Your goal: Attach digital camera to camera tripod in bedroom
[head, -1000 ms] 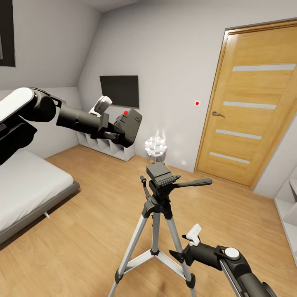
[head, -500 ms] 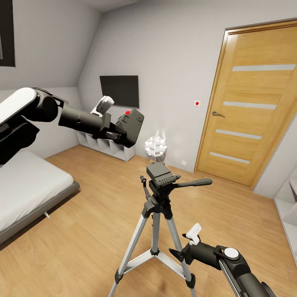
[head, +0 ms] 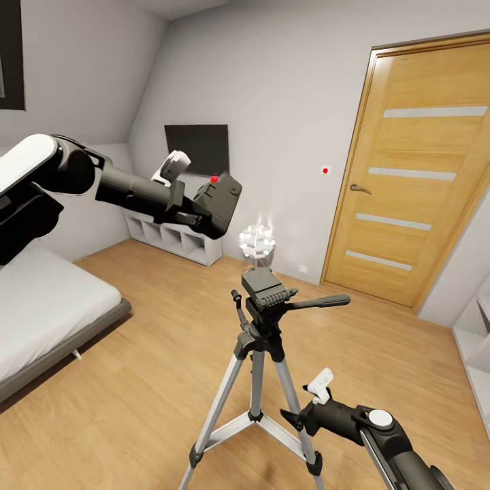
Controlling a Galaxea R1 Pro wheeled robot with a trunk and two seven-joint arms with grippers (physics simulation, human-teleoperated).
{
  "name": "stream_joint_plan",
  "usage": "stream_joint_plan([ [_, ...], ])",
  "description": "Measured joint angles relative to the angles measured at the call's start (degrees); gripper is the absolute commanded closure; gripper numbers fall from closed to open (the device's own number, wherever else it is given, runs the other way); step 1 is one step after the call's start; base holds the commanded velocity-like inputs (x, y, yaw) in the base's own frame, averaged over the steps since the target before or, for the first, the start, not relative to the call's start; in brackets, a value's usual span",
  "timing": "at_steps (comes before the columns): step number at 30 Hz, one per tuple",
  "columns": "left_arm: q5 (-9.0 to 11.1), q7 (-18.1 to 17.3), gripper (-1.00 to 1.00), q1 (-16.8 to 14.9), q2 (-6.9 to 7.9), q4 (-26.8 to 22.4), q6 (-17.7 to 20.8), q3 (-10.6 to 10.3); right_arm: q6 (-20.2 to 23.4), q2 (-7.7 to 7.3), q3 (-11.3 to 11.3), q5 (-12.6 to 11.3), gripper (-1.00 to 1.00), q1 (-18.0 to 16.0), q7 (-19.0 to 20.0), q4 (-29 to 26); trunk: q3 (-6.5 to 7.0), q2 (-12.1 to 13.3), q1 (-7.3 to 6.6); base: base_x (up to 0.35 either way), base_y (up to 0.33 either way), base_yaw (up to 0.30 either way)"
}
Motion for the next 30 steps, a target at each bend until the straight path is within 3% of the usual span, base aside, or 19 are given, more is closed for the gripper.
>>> stream_joint_plan([
  [1,0.0,-0.02,1.0,-0.38,-0.01,-0.12,0.24,-0.07,-0.02,-0.01,0.22,0.01,1.0,0.0,-0.03,0.02,0.0,0.0,0.0,0.0,0.0,0.0],
  [8,0.02,-0.31,1.0,-2.38,-0.6,-1.29,2.32,-0.53,-0.28,-0.03,1.48,0.52,1.0,0.0,-0.14,0.09,0.0,0.01,0.0,0.0,0.0,0.0],
  [17,0.04,-0.82,1.0,-2.75,-0.64,-4.47,2.65,-4.36,-0.11,0.04,1.68,0.2,1.0,0.0,-0.23,0.08,0.0,0.0,0.0,0.0,0.0,0.0],
  [20,0.0,-1.25,1.0,-2.85,-0.39,-6.51,2.65,-6.59,-0.09,0.05,1.7,-0.01,1.0,-0.02,-0.29,0.19,0.0,0.0,0.0,0.0,0.0,0.0],
  [23,0.26,-2.42,1.0,-3.35,-0.39,-7.31,2.58,-9.24,-0.1,0.05,1.7,-0.02,1.0,-0.02,-0.31,0.41,0.0,0.0,0.0,0.0,0.0,0.0],
  [24,0.56,-3.59,1.0,-4.26,-0.47,-7.56,2.38,-11.56,-0.1,0.05,1.7,-0.02,1.0,-0.02,-0.32,0.51,0.0,0.0,0.0,0.0,0.0,0.0],
  [27,0.03,-6.34,1.0,-7.05,-0.51,-7.5,2.7,-15.91,-0.12,0.05,1.7,0.04,1.0,-0.02,-0.33,0.63,0.01,-0.01,0.0,0.0,0.0,0.0],
  [29,0.56,-10.52,1.0,-11.93,-0.47,-7.2,2.51,-21.03,-0.16,0.09,1.72,-0.04,1.0,-0.03,-0.5,1.02,0.01,-0.04,-0.02,0.0,0.0,0.0],
  [30,0.02,-12.32,1.0,-12.99,-0.42,-7.05,2.7,-22.21,-0.12,0.1,1.74,-0.05,1.0,-0.04,-0.5,0.99,0.01,-0.03,-0.01,0.0,0.0,0.0],
])
